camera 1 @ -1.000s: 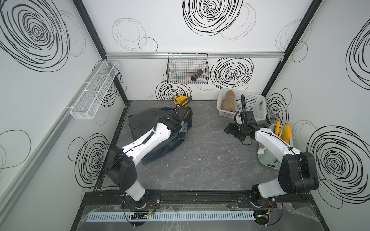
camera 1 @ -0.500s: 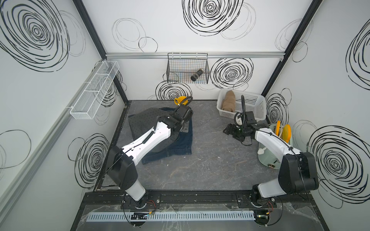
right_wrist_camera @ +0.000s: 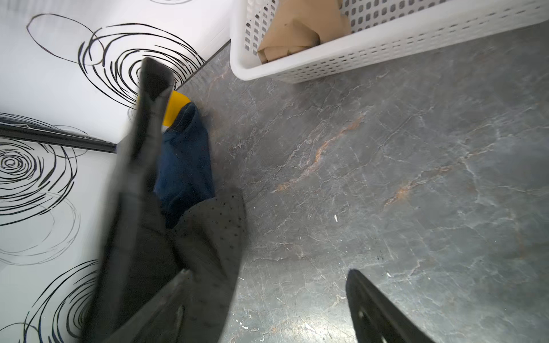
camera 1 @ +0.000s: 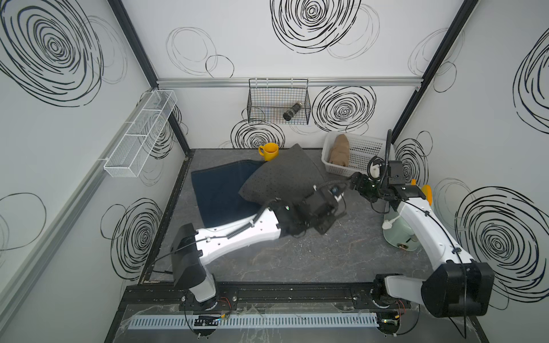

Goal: Roll up the skirts
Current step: Place the skirt at the center of the board, then flatten out the skirt at the center of the board.

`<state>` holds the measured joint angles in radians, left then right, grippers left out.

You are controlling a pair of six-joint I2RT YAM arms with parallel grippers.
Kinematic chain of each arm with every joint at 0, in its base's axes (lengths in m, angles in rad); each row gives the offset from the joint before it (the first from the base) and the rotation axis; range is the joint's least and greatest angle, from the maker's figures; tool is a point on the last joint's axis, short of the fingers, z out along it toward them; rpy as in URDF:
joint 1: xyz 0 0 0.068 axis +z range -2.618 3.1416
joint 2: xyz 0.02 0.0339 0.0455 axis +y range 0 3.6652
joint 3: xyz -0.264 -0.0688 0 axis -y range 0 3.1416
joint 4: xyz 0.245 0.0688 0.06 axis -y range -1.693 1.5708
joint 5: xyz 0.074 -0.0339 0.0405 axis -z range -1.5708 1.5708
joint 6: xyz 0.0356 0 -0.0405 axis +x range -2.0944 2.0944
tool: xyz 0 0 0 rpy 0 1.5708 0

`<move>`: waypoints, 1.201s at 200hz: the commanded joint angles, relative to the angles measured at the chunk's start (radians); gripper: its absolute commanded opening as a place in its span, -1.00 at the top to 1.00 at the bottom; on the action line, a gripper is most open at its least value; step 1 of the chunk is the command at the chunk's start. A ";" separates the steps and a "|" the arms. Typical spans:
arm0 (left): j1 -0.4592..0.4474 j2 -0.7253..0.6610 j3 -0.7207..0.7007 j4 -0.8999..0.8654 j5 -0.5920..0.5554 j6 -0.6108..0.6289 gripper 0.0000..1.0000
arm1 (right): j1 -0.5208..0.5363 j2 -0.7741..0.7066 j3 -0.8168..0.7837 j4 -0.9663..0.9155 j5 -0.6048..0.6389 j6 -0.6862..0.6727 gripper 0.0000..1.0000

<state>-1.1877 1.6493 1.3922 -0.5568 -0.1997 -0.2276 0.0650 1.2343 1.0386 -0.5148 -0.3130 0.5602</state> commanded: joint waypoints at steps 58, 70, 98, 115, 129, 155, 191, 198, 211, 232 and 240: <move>0.070 -0.406 -0.321 0.043 0.133 -0.088 1.00 | 0.169 0.122 -0.123 0.029 -0.151 -0.007 -0.75; 0.069 -0.443 -0.376 0.036 0.145 -0.108 1.00 | 0.165 0.178 -0.116 0.028 -0.171 -0.004 -0.76; 0.065 -0.529 -0.466 0.030 0.166 -0.174 1.00 | 0.115 0.292 -0.071 0.054 -0.070 -0.006 -0.77; 0.063 -0.573 -0.488 0.018 0.182 -0.194 1.00 | 0.091 0.345 -0.041 0.126 -0.045 -0.004 -0.75; 0.059 -0.596 -0.497 -0.003 0.192 -0.195 1.00 | 0.088 0.408 0.001 0.141 -0.025 -0.015 -0.74; 0.027 -0.613 -0.519 -0.026 0.198 -0.222 0.99 | 0.090 0.519 0.041 0.174 -0.090 -0.008 -0.72; 0.013 -0.625 -0.546 -0.009 0.217 -0.230 0.98 | 0.110 0.585 0.060 0.272 -0.069 -0.005 -0.66; 0.012 -0.625 -0.542 -0.010 0.218 -0.225 0.98 | 0.113 0.597 0.064 0.284 -0.063 -0.005 -0.65; 0.009 -0.626 -0.531 -0.015 0.214 -0.215 0.99 | 0.114 0.620 0.073 0.307 -0.064 0.000 -0.62; 0.010 -0.638 -0.514 -0.020 0.198 -0.204 0.98 | 0.114 0.652 0.094 0.334 -0.076 0.016 -0.46; 0.011 -0.641 -0.508 -0.020 0.193 -0.203 0.99 | 0.115 0.666 0.107 0.325 -0.074 0.019 -0.37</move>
<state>-1.1717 1.0351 0.8513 -0.5838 -0.0006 -0.4343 0.1753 1.8603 1.1076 -0.2276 -0.3862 0.5697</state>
